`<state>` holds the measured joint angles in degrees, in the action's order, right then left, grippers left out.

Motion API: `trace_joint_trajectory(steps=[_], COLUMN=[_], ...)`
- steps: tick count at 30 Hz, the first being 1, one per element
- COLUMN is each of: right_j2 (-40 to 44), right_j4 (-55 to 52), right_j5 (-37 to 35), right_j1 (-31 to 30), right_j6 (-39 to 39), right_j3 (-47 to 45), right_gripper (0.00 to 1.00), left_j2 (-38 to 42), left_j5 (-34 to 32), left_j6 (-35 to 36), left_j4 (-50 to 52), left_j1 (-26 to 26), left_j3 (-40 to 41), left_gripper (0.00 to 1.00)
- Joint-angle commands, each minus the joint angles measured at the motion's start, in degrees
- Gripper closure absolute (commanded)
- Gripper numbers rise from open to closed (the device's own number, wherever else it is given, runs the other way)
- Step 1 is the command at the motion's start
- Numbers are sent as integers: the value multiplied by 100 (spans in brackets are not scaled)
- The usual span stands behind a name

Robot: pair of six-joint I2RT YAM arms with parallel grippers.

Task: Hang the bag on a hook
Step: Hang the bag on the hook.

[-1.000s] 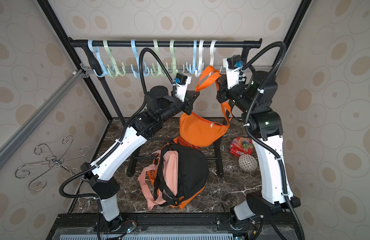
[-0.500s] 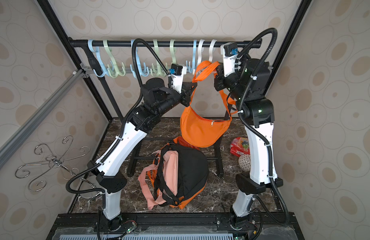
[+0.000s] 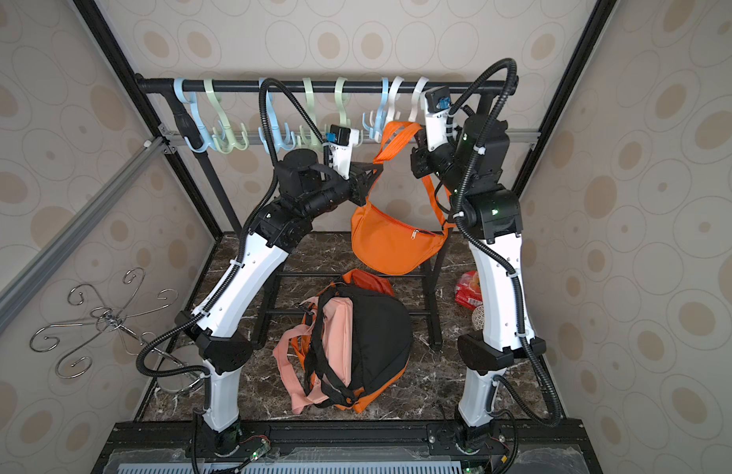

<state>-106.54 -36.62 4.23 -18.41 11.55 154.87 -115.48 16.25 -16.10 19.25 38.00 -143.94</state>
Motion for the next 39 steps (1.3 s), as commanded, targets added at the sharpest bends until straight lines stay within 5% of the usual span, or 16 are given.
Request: trace_joint_trajectory(steps=[1,14,32,35,39], right_j2=[194,-272,982,1305,1766], right_j4=[587,328,973,1065,1098], right_j5=[-217,-1580,-1209,-1244,-1274], right_j1=[-22,-78,-112,-110,-117], right_j6=[25,644,454,429,405], right_j3=[184,-64,-2363,-2802,-3300], right_gripper=[100,100,99,72,47], left_j2=[80,-522,-186,-76,117], left_j5=[378,829,867,993,1031], left_j6=[-347,-1267,-811,-807,-808], left_j4=[-213,-42,148,9,-155], left_j1=[-97,-487,-495,-486,-479], left_j3=[-198,-634,-116,60,355], left_gripper=[100,100,99,68,47])
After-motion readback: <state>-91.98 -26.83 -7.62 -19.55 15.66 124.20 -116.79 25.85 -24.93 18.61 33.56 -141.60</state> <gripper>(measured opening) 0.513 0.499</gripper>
